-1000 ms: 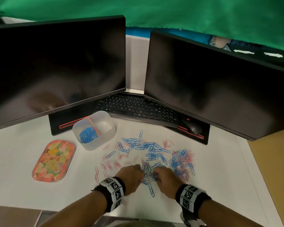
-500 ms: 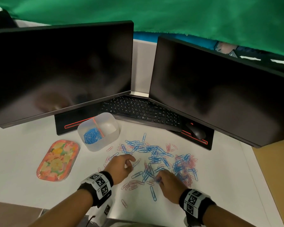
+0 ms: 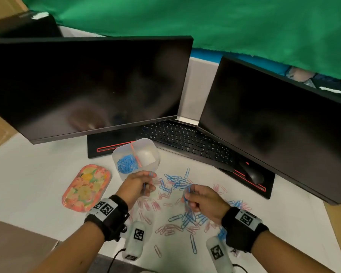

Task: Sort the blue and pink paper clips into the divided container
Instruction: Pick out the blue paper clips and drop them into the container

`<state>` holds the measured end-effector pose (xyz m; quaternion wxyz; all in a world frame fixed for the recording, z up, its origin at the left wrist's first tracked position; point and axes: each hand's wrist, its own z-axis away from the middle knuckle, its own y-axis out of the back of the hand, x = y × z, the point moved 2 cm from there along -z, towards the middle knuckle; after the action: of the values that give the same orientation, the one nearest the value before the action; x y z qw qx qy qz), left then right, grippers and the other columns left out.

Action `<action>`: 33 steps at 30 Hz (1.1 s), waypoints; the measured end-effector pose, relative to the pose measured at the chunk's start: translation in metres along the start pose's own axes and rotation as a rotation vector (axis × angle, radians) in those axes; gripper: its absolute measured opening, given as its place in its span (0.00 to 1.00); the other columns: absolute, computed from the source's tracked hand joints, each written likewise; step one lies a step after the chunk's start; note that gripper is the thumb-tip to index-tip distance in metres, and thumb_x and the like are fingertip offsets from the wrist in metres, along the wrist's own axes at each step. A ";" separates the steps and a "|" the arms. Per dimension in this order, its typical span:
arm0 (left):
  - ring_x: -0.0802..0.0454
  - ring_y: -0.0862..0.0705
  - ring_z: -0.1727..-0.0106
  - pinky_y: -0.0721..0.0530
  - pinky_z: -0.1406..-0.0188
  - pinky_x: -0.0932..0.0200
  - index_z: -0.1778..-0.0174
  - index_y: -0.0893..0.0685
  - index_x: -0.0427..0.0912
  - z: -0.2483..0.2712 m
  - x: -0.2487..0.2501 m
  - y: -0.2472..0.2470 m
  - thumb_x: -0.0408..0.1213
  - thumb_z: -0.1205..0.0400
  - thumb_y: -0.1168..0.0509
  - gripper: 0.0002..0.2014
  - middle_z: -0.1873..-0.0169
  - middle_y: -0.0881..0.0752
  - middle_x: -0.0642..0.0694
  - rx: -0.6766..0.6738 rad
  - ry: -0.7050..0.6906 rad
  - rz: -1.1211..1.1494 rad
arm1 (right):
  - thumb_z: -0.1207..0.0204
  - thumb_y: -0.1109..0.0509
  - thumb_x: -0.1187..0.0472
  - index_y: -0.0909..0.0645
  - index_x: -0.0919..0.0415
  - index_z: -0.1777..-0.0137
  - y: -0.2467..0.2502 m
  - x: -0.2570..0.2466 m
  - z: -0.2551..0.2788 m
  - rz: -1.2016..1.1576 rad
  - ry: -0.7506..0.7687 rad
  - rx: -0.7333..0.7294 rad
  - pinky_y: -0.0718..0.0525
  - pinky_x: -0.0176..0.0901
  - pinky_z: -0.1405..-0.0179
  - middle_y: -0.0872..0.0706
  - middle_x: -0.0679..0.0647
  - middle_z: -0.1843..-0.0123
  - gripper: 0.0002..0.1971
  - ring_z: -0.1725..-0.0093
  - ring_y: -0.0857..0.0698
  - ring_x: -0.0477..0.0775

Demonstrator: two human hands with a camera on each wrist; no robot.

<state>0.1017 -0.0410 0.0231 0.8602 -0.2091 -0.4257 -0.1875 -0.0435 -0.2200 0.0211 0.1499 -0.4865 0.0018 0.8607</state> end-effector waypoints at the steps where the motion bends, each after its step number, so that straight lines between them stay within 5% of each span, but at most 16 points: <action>1: 0.50 0.17 0.71 0.23 0.73 0.59 0.53 0.16 0.34 0.001 0.005 0.002 0.24 0.17 0.43 0.09 0.69 0.20 0.41 0.004 -0.013 0.031 | 0.20 0.37 0.71 0.21 0.64 0.55 -0.004 -0.005 -0.006 -0.042 -0.006 -0.019 0.31 0.37 0.75 0.17 0.62 0.60 0.05 0.71 0.29 0.49; 10: 0.51 0.13 0.67 0.13 0.71 0.63 0.52 0.17 0.34 -0.004 0.038 0.035 0.25 0.15 0.44 0.10 0.61 0.13 0.38 0.230 -0.078 0.120 | 0.21 0.35 0.74 0.18 0.66 0.44 -0.060 -0.063 -0.063 -0.084 -0.046 -0.091 0.30 0.34 0.74 0.15 0.57 0.64 0.09 0.72 0.25 0.45; 14: 0.47 0.16 0.62 0.13 0.64 0.59 0.46 0.21 0.34 -0.011 0.049 0.043 0.24 0.16 0.43 0.08 0.59 0.16 0.37 0.319 -0.043 0.222 | 0.22 0.35 0.73 0.18 0.64 0.47 -0.087 -0.084 -0.091 -0.012 -0.051 -0.088 0.26 0.35 0.74 0.17 0.58 0.63 0.07 0.71 0.24 0.47; 18: 0.45 0.22 0.61 0.20 0.61 0.56 0.52 0.22 0.37 -0.015 0.054 0.043 0.26 0.16 0.43 0.05 0.59 0.22 0.37 0.371 -0.027 0.278 | 0.21 0.35 0.71 0.19 0.61 0.52 -0.108 -0.096 -0.117 0.073 -0.066 -0.097 0.16 0.40 0.69 0.16 0.57 0.62 0.06 0.69 0.18 0.49; 22: 0.48 0.21 0.55 0.22 0.55 0.55 0.36 0.24 0.37 -0.015 0.053 0.044 0.30 0.15 0.42 0.12 0.56 0.21 0.42 0.433 -0.075 0.282 | 0.20 0.39 0.74 0.22 0.63 0.50 -0.124 -0.105 -0.133 0.181 -0.076 -0.077 0.12 0.43 0.66 0.17 0.59 0.62 0.08 0.68 0.16 0.53; 25: 0.52 0.21 0.59 0.22 0.56 0.57 0.39 0.24 0.42 -0.013 0.052 0.048 0.30 0.15 0.41 0.10 0.56 0.21 0.44 0.490 -0.117 0.296 | 0.21 0.41 0.73 0.24 0.59 0.53 -0.132 -0.111 -0.140 0.277 -0.079 -0.077 0.13 0.40 0.66 0.17 0.55 0.68 0.09 0.69 0.16 0.53; 28: 0.50 0.19 0.52 0.19 0.45 0.51 0.38 0.21 0.42 -0.011 0.051 0.052 0.32 0.16 0.39 0.11 0.50 0.19 0.44 0.537 -0.155 0.207 | 0.25 0.36 0.71 0.21 0.56 0.48 -0.132 -0.114 -0.143 0.492 -0.005 -0.066 0.14 0.55 0.49 0.17 0.58 0.57 0.11 0.57 0.17 0.57; 30: 0.49 0.18 0.47 0.18 0.42 0.48 0.39 0.20 0.42 -0.006 0.051 0.053 0.34 0.16 0.39 0.10 0.48 0.18 0.44 0.552 -0.192 0.129 | 0.24 0.37 0.72 0.19 0.59 0.47 -0.130 -0.113 -0.142 0.441 -0.008 -0.084 0.14 0.53 0.52 0.18 0.59 0.57 0.11 0.59 0.18 0.57; 33: 0.50 0.16 0.54 0.16 0.53 0.53 0.49 0.16 0.40 0.004 0.051 0.046 0.31 0.16 0.40 0.07 0.56 0.15 0.45 0.513 -0.296 0.025 | 0.22 0.39 0.74 0.21 0.60 0.54 -0.119 -0.108 -0.135 0.289 -0.011 -0.049 0.14 0.46 0.51 0.18 0.61 0.59 0.09 0.59 0.17 0.56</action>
<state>0.1515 -0.0072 0.0576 0.8157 -0.0154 -0.5775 -0.0308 0.1522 -0.1537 0.0579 0.0126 -0.4801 0.0500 0.8757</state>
